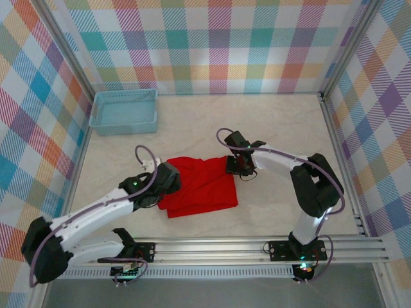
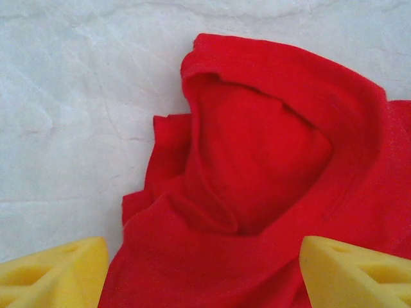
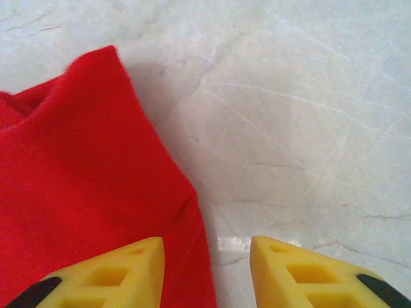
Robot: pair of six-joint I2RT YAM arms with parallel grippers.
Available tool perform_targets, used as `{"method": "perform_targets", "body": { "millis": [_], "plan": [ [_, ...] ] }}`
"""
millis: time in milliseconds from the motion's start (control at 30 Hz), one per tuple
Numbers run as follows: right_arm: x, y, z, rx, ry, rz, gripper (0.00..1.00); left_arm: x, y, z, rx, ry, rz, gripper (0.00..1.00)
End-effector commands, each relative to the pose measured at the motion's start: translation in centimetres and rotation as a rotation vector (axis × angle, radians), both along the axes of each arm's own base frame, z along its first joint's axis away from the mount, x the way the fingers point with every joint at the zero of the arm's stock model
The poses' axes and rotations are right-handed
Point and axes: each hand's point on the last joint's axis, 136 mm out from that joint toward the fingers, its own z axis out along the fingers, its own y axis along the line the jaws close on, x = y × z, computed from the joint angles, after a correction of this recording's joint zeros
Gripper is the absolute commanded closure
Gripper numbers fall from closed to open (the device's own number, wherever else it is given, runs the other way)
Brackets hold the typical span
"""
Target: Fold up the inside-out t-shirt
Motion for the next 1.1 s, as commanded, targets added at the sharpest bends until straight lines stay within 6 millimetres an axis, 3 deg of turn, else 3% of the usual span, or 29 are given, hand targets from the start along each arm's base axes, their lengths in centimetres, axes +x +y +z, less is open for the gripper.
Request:
{"method": "perform_targets", "body": {
  "millis": [0, 233, 400, 500, 733, 933, 1067],
  "plan": [
    [-1.1, 0.7, 1.5, -0.016, -0.027, 0.054, 0.56, -0.2, 0.6, -1.4, 0.057, 0.058, -0.007, 0.23],
    [-5.5, 1.7, 2.8, -0.041, -0.064, 0.162, 0.46, -2.4, 1.9, -3.7, 0.040, 0.123, 0.034, 0.28],
    [-8.6, 1.7, 0.6, 0.011, 0.030, 0.180, 0.45, -3.6, 1.3, -5.7, -0.001, 0.193, 0.016, 0.41],
    [-9.4, 2.0, 0.1, 0.002, 0.037, 0.203, 0.46, -4.0, 1.4, -6.1, -0.002, 0.211, 0.018, 0.43],
    [-11.3, 3.7, 1.5, -0.098, -0.093, 0.331, 0.40, -4.3, 1.8, -5.8, -0.012, 0.200, 0.024, 0.40],
    [-11.4, 3.1, -0.3, -0.244, -0.102, 0.365, 0.38, -4.6, 2.0, -6.7, -0.007, 0.220, 0.032, 0.35],
    [-11.1, 3.1, -0.7, -0.270, -0.097, 0.356, 0.46, -4.5, 1.6, -6.9, -0.017, 0.226, 0.020, 0.38]
  ]
}}
